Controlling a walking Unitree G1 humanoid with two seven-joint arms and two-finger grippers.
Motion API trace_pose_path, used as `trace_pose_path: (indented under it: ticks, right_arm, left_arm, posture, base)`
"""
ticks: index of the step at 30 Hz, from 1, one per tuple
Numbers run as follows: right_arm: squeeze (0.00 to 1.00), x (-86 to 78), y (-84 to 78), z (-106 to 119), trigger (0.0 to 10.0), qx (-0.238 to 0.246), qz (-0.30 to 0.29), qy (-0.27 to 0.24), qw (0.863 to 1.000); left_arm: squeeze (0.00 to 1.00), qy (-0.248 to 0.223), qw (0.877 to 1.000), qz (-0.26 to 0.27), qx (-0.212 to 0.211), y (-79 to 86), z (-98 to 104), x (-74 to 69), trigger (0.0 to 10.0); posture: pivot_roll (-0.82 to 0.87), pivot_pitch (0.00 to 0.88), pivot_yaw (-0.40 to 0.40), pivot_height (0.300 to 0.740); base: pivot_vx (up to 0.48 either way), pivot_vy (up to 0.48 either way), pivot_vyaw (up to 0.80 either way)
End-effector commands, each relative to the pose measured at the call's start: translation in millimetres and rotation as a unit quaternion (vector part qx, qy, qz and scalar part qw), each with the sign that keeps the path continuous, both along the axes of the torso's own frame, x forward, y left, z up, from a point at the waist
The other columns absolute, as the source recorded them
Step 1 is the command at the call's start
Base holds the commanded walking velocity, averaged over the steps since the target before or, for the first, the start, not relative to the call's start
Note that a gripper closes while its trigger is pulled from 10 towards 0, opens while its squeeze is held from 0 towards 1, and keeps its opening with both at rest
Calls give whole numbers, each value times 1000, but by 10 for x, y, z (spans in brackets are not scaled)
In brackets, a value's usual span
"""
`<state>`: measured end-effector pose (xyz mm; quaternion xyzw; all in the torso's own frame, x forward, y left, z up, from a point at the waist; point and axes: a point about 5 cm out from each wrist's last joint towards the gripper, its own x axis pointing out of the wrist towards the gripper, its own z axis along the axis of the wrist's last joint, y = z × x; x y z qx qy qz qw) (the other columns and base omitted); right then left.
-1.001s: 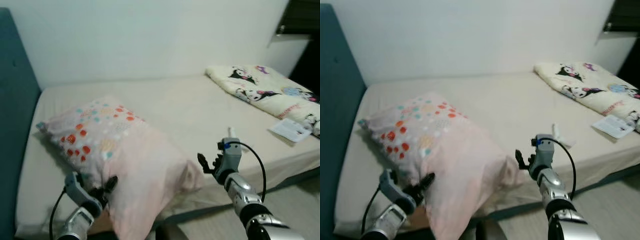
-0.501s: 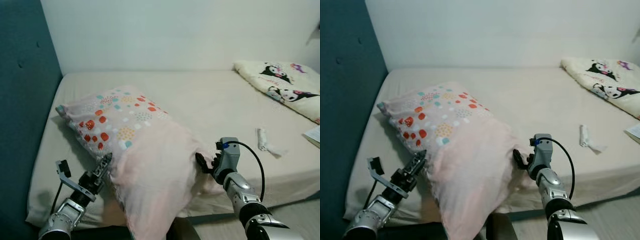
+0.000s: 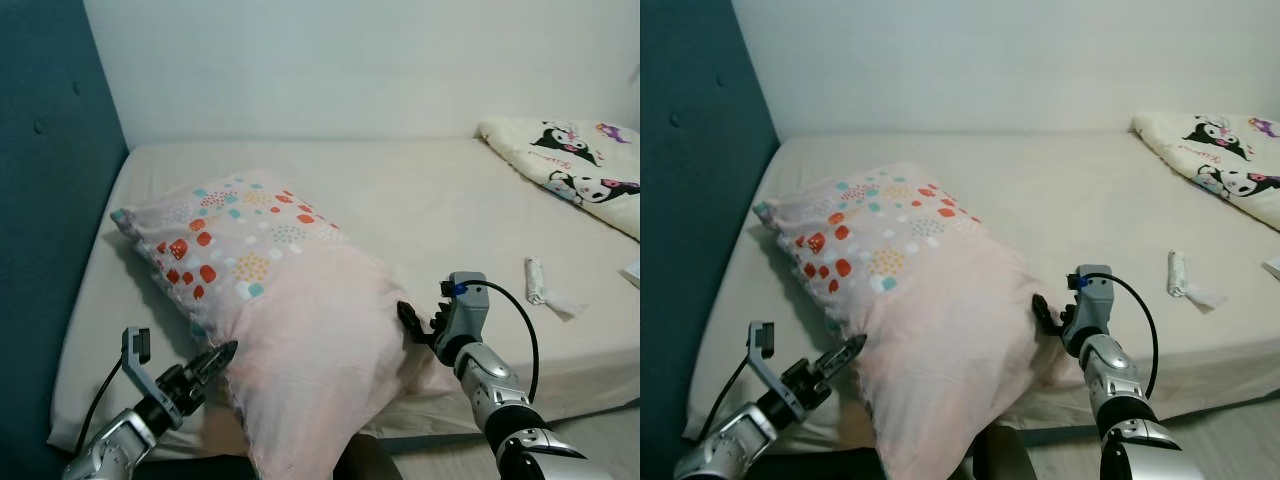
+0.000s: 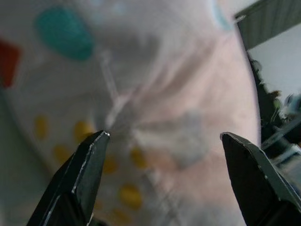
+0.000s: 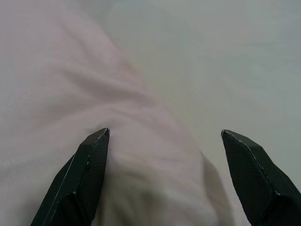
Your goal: Clean up the room
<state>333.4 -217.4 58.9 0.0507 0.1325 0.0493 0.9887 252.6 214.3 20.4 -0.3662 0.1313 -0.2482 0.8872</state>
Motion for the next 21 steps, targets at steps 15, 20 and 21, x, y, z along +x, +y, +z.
trace_pose_path:
  ticks: [15,20,21]
  right_arm:
    - [0,-57,14,-67,10000,0,3,3,1000]
    - [0,-56,9,-64,10000,-7,5,4,1000]
    - [0,-55,4,-61,10000,-8,5,3,1000]
  left_arm:
    - [0,31,998,-47,-22,-134,-58,-172,10000]
    - [0,30,994,-56,-85,-346,-26,-137,10000]
    - [0,27,993,-55,-104,-389,-1,-118,10000]
  posture:
    - [-30,0,-72,476]
    - [-33,0,-72,476]
    - [-34,0,-71,476]
  base:
    - [0,0,0]
    - [0,0,0]
    - [0,0,0]
